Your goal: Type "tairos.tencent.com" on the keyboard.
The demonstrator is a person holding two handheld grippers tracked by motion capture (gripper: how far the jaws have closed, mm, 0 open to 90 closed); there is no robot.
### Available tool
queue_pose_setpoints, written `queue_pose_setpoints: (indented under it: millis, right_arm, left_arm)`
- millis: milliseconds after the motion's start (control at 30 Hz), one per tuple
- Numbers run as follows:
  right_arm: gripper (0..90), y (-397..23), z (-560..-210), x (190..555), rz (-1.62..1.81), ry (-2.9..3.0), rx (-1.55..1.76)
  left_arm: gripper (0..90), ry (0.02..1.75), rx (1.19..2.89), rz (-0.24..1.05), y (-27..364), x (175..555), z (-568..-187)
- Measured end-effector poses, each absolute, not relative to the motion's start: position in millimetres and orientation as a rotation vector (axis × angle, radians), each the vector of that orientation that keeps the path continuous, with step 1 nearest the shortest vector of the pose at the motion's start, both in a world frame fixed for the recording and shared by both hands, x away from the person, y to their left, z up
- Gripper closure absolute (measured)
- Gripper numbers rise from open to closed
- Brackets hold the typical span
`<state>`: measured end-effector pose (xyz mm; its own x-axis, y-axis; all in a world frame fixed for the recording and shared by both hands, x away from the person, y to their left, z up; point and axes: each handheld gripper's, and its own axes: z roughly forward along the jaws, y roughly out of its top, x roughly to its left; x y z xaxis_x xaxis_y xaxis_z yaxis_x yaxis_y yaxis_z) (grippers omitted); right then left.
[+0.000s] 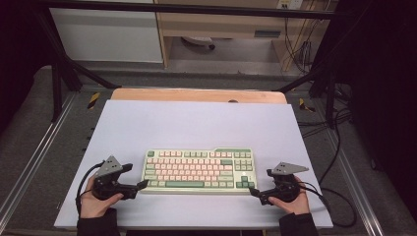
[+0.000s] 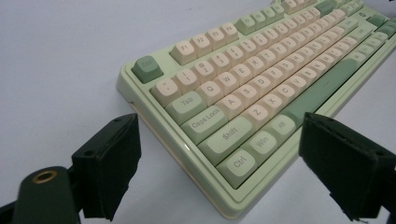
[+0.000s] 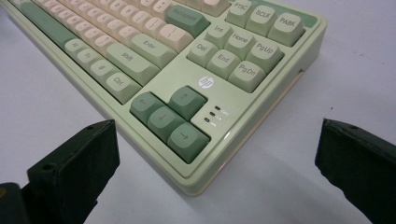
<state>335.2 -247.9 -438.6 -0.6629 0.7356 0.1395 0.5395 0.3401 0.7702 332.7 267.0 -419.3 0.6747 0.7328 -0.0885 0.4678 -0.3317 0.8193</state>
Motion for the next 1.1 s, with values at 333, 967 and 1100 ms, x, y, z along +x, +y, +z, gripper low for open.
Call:
queue_pose_setpoints:
  millis: [333,967,1100]
  right_arm:
    - [0.4,-247.6,-438.8,335.5,1.225,2.376,1.151]
    - [0.4,-246.7,-439.8,335.9,1.216,2.380,1.154]
    - [0.4,-246.2,-440.3,335.8,1.213,2.381,1.150]
  left_arm:
    - [16.7,0.919,2.004,0.379,256.4,335.0,-419.0]
    - [39.4,0.909,1.946,0.379,234.1,338.9,-407.9]
    - [44.5,0.904,1.924,0.378,231.1,339.3,-403.9]
